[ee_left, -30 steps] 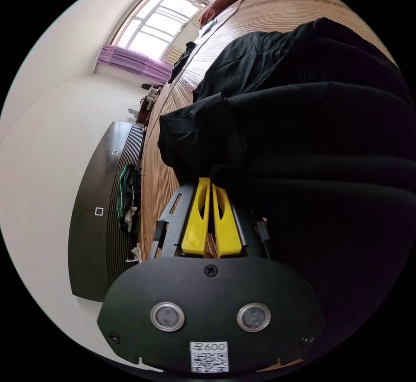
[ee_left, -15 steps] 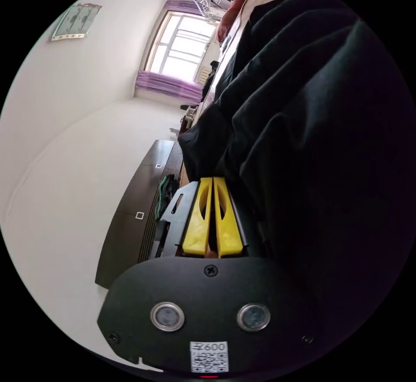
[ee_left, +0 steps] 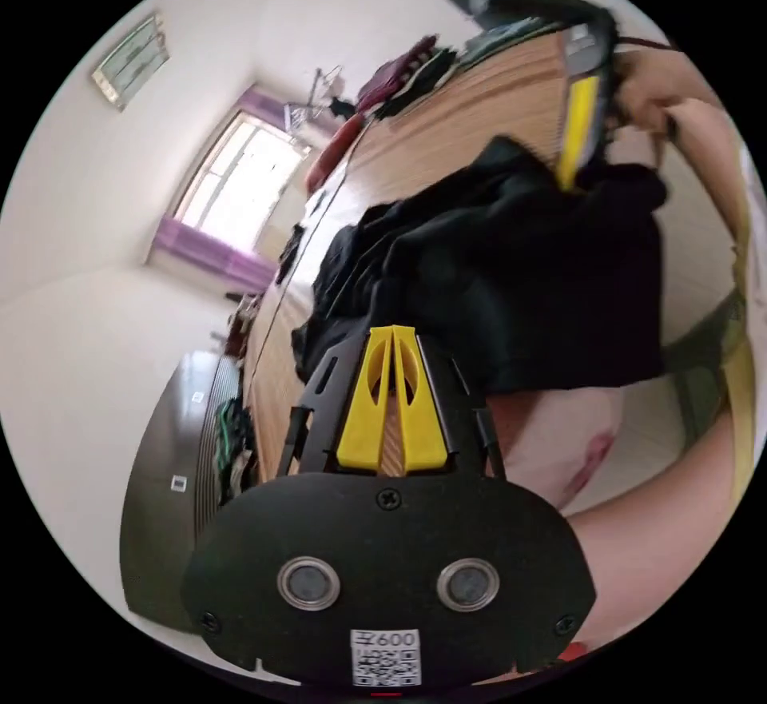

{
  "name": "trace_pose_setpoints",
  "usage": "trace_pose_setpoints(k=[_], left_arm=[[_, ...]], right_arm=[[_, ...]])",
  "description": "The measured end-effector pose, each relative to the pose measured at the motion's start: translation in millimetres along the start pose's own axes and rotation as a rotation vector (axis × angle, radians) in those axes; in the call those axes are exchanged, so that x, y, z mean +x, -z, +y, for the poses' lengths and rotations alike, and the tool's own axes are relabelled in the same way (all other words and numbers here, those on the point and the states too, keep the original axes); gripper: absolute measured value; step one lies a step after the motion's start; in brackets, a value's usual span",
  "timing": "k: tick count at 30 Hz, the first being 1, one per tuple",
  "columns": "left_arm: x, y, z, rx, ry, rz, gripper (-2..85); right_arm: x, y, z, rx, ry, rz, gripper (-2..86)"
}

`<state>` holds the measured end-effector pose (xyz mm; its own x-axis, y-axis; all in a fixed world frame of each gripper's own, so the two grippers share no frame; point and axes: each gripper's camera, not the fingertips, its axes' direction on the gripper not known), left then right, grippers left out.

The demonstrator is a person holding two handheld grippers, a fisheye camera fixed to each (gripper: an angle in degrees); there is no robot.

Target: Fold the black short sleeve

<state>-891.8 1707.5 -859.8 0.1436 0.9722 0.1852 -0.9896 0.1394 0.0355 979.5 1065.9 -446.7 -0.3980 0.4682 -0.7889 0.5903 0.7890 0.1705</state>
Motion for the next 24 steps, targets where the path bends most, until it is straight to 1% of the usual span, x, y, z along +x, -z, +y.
trace_pose_setpoints(k=[2, 3, 4, 5, 6, 7, 8, 9, 11, 12, 14, 16, 18, 20, 21, 24], left_arm=[[-20, 16, 3, 0.051, 0.201, -0.105, 0.7], [-27, 15, 3, 0.031, 0.236, -0.081, 0.7], [-39, 9, 0, -0.017, 0.282, 0.067, 0.7], [-44, -1, -3, -0.037, 0.270, 0.291, 0.7], [-43, -7, -5, -0.042, 0.237, 0.393, 0.7], [-37, -23, -9, -0.084, 0.189, 0.526, 0.7], [-26, -45, -11, -0.184, 0.143, 0.545, 0.7], [-20, -56, -12, -0.248, 0.117, 0.519, 0.7], [-16, -63, -13, -0.200, 0.043, 0.454, 0.7], [-18, -66, -13, -0.205, 0.035, 0.465, 0.7], [-42, -84, -13, -0.240, 0.105, 0.583, 0.7], [-64, -102, -7, -0.276, 0.204, 0.632, 0.7], [-80, -119, 0, -0.302, 0.269, 0.590, 0.7], [-89, -139, 6, -0.325, 0.303, 0.456, 0.7], [-89, -143, 5, -0.326, 0.297, 0.424, 0.7], [-84, -170, -4, -0.366, 0.267, 0.246, 0.7]], right_arm=[[20, -5, -24, -0.048, -0.009, -0.021, -0.9], [37, -8, -37, -0.069, -0.026, -0.043, -0.9], [53, -10, -48, -0.080, -0.041, -0.068, -0.9], [61, -10, -52, -0.082, -0.046, -0.080, -0.9], [77, -11, -60, -0.082, -0.052, -0.103, -0.9], [93, -12, -67, -0.077, -0.056, -0.123, -0.9], [101, -12, -70, -0.070, -0.058, -0.132, -0.9], [117, -11, -74, -0.057, -0.070, -0.150, -0.9], [140, -8, -78, -0.035, -0.095, -0.173, -0.9], [156, -7, -80, -0.022, -0.117, -0.184, -0.9], [178, -3, -82, 0.014, -0.136, -0.191, -0.9], [210, 2, -87, 0.058, -0.171, -0.212, -0.9], [234, 5, -100, 0.076, -0.192, -0.229, -0.9], [253, 10, -120, 0.092, -0.191, -0.209, -0.9], [265, 12, -136, 0.103, -0.184, -0.186, -0.8], [305, 18, -180, 0.128, -0.167, -0.123, -0.8]])
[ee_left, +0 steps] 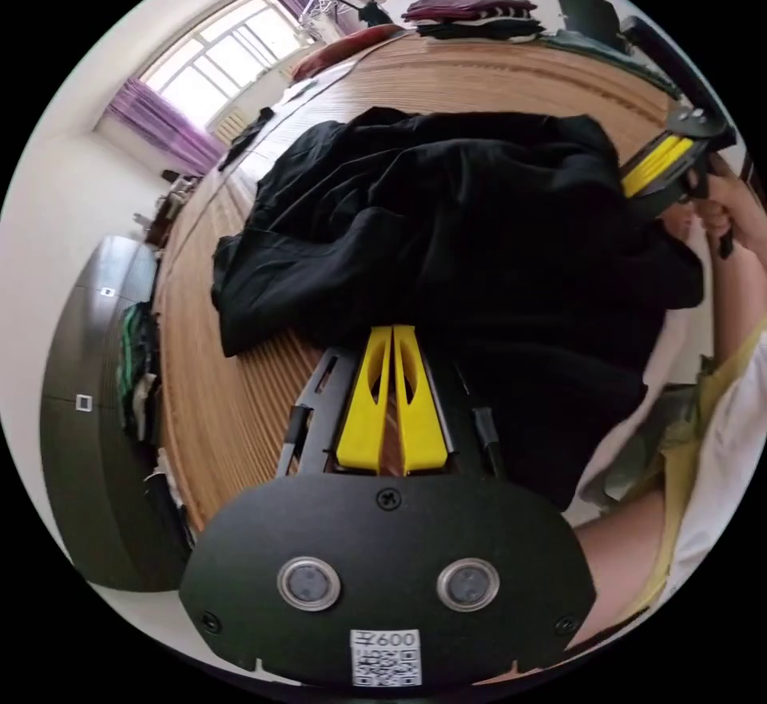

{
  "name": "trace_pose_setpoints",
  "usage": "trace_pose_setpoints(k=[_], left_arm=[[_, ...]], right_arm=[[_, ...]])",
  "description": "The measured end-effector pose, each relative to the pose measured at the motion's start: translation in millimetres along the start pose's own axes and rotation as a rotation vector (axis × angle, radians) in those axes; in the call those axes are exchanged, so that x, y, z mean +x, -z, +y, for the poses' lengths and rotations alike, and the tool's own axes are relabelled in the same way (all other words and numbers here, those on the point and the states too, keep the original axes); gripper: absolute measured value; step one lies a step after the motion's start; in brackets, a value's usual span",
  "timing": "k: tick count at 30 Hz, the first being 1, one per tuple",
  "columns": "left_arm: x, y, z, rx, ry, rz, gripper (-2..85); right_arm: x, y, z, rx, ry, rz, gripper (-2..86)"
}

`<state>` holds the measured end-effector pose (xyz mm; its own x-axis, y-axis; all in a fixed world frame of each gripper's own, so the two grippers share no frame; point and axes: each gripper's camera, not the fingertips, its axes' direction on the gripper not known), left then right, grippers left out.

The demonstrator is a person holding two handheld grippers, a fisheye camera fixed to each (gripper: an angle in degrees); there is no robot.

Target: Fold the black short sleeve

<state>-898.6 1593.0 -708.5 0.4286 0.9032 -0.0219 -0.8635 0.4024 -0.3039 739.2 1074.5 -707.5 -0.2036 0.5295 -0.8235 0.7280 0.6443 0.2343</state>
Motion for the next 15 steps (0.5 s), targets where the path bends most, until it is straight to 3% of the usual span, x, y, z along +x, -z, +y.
trace_pose_setpoints(k=[2, 4, 8, 15], left_arm=[[7, -26, -9, 0.010, -0.031, -0.190, 0.6], [5, -41, -8, 0.040, -0.056, -0.258, 0.5], [-26, -51, -15, 0.049, 0.013, -0.146, 0.6], [-3, -58, -17, 0.037, 0.002, -0.269, 0.5]], right_arm=[[29, 8, -28, 0.026, 0.013, 0.040, -0.8], [85, 32, -60, 0.057, -0.004, 0.102, -0.9], [186, 98, -78, 0.139, -0.053, 0.197, -0.9], [375, 234, -53, 0.284, -0.297, 0.292, -0.9]])
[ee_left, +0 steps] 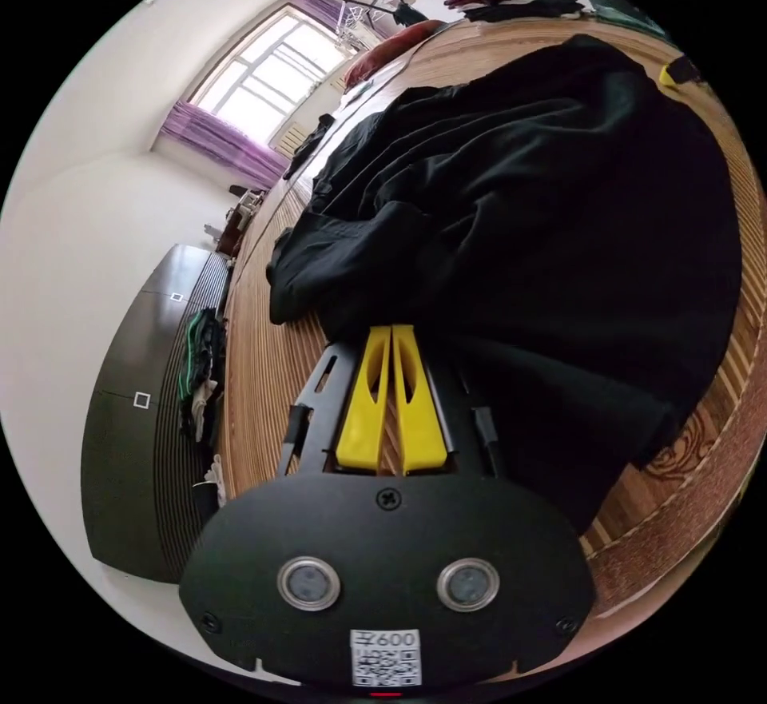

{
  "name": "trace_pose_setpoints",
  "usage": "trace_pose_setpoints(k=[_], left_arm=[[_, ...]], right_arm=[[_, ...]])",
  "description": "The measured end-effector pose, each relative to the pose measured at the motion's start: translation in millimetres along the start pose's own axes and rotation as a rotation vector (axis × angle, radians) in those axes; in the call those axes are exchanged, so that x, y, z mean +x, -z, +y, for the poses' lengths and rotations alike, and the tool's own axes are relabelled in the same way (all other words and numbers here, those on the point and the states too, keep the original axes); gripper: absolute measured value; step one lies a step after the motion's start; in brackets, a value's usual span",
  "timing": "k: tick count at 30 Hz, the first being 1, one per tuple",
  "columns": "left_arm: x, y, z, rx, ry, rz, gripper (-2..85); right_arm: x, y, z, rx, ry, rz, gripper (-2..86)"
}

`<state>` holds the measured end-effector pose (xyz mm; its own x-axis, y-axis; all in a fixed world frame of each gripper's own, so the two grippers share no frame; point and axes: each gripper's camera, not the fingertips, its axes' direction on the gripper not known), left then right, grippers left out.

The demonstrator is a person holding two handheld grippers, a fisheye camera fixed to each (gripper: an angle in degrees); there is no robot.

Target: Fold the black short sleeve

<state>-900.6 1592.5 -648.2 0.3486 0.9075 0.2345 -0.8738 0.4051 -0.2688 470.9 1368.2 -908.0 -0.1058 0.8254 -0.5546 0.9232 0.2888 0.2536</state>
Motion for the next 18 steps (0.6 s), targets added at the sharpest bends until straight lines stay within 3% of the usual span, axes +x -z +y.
trace_pose_setpoints(k=[6, 9, 14, 18], left_arm=[[58, 23, 10, 0.021, -0.082, -0.227, 0.6], [53, 45, 25, 0.035, -0.013, -0.145, 0.7], [7, 121, 84, 0.155, 0.342, 0.036, 1.0], [26, 181, 111, 0.219, 0.255, -0.068, 1.5]], right_arm=[[86, 17, -29, 0.066, -0.117, -0.107, -0.9], [79, 15, -53, 0.067, -0.081, -0.050, -0.9], [59, 13, -87, 0.074, -0.027, 0.036, -0.9], [59, 13, -113, 0.077, -0.038, 0.016, -0.9]])
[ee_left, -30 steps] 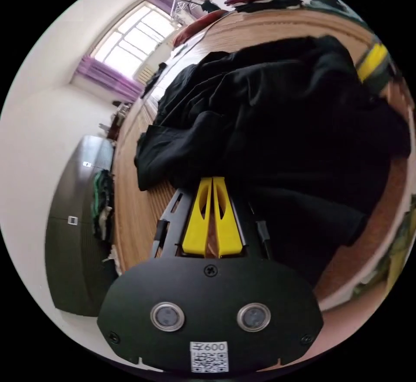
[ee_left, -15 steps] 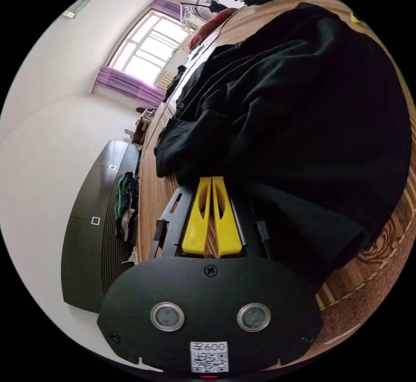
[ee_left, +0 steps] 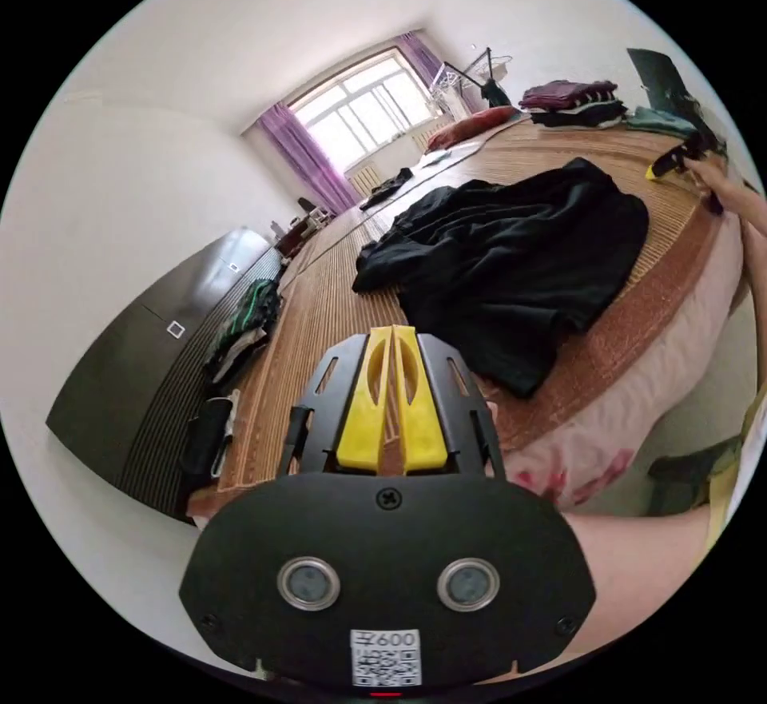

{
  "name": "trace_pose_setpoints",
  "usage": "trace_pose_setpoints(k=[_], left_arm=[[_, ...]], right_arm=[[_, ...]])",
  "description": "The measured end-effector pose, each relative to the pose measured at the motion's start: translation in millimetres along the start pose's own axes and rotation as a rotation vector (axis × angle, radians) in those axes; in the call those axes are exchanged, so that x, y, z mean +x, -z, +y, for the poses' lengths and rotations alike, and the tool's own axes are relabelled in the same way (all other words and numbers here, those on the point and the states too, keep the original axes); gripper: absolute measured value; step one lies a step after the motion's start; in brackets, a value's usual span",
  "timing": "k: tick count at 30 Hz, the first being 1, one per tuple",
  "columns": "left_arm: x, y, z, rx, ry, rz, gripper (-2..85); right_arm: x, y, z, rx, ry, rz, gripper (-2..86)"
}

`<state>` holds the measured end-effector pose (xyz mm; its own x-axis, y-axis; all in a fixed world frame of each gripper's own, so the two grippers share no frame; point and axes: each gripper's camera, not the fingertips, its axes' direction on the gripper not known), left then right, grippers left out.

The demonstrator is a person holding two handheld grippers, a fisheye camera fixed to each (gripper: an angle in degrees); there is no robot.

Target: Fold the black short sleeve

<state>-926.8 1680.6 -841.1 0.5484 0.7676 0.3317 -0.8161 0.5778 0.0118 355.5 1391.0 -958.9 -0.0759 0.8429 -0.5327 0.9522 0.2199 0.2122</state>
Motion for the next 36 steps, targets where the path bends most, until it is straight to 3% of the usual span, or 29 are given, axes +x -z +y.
trace_pose_setpoints(k=[3, 5, 8, 12, 24, 27, 29, 31, 33, 36], left_arm=[[47, 30, -2, -0.003, -0.291, -0.021, 2.1], [112, 37, -4, -0.073, -0.678, -0.097, 2.9], [184, 28, 2, -0.140, -1.054, -0.270, 4.3], [198, 15, -21, -0.130, -0.963, -0.018, 5.4], [238, -22, 23, -0.275, -1.211, -0.279, 2.2], [230, -11, 27, -0.220, -1.111, -0.310, 1.7], [209, 4, 15, -0.194, -0.915, -0.291, 1.7], [190, 14, 7, -0.185, -0.779, -0.244, 1.7], [172, 24, 3, -0.175, -0.669, -0.202, 1.7], [149, 36, 3, -0.150, -0.522, -0.160, 1.7]], right_arm=[[4, 1, -16, 0.000, -0.033, -0.053, -0.9], [1, 4, -22, 0.011, -0.043, -0.071, -0.9], [-29, 12, -30, 0.037, -0.017, -0.033, -0.9], [-81, 9, -42, 0.005, 0.034, 0.008, -0.9], [-270, 45, -19, 0.016, 0.134, 0.097, 0.0], [-335, 61, 1, 0.014, 0.213, 0.058, 3.9], [-389, 69, 19, 0.006, 0.294, 0.081, 7.9], [-494, 75, 56, -0.022, 0.495, 0.167, 12.0], [-581, 102, 94, 0.036, 0.551, 0.172, 12.9], [-738, 181, 192, 0.244, 0.691, -0.156, 13.0]])
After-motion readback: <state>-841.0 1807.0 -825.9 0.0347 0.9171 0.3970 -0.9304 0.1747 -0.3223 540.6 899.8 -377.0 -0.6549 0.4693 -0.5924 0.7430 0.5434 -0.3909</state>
